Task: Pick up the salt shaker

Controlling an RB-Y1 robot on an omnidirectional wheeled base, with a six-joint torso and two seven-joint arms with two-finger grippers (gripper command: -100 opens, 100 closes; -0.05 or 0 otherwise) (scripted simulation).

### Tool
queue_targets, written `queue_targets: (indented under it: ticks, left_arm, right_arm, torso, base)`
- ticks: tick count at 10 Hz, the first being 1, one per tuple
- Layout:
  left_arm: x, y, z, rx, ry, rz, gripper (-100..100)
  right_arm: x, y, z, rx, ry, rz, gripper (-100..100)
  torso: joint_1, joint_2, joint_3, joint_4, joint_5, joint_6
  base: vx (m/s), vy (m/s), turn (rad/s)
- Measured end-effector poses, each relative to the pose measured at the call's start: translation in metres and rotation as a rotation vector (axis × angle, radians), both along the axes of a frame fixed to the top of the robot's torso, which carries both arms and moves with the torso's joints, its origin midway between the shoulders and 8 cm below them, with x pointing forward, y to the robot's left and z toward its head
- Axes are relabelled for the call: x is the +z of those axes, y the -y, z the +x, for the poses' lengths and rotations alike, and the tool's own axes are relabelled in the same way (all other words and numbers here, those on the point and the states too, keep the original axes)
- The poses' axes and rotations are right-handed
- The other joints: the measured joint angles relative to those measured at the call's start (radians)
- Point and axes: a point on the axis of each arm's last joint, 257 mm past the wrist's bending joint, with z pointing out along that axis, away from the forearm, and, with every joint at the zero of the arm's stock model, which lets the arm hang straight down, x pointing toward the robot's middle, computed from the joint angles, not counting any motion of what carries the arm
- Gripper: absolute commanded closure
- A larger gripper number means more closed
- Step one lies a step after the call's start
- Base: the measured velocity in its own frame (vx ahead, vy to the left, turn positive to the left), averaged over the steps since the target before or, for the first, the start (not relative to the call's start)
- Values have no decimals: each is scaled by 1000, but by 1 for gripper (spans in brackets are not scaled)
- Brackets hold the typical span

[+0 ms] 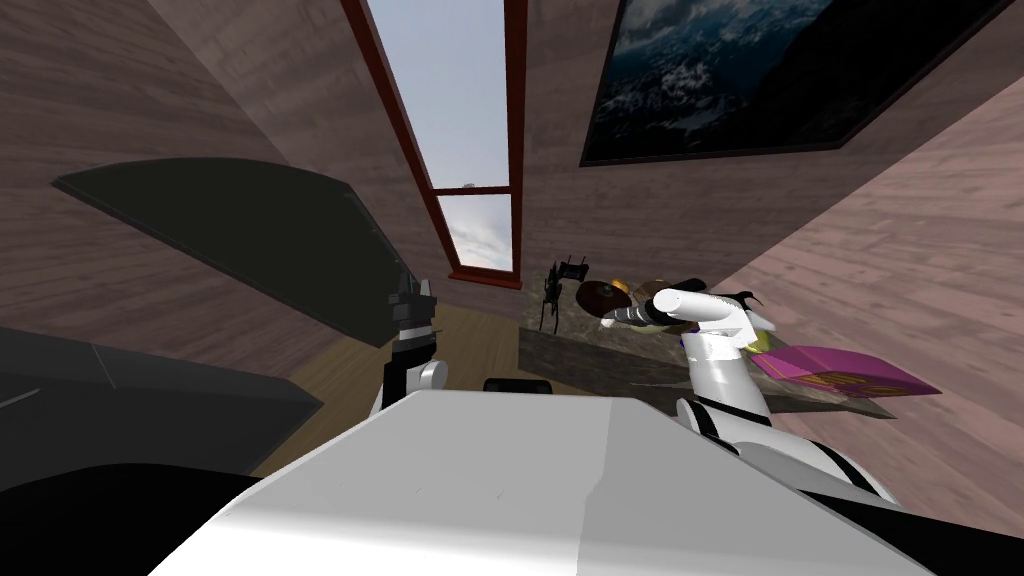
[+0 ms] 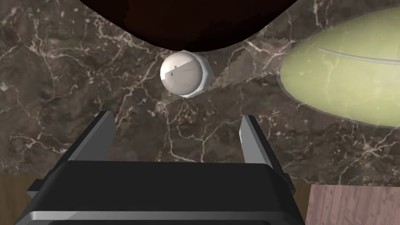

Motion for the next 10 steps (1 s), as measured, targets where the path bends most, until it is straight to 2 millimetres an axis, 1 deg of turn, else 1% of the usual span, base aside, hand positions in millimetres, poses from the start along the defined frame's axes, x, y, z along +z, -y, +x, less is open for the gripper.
queue_targets:
  ticks: [3,4,5,10]
  left_arm:
    - [0,0,0,0,0,0,0]
    - [0,0,0,0,0,0,0]
    - [0,0,0,0,0,0,0]
    - [0,0,0,0,0,0,0]
  right_arm:
    - [3,-2,-5,-5,-50,25,-100]
    - [3,-2,-5,-5,-53,26,0]
    - [3,-2,-5,-5,-53,26,-100]
    - [-8,19,0,-41,-51,27,-100]
  torso:
    - [-2,-3,-2,-1,0,0]
    - [0,-1,-1,-1,0,0]
    - [1,1,1,0,0,0]
    - [3,6,3,1,1,0]
  base:
    - [79,-33,1]
    - [9,-4,1]
    - [-10,4,75]
    - [-35,15,78]
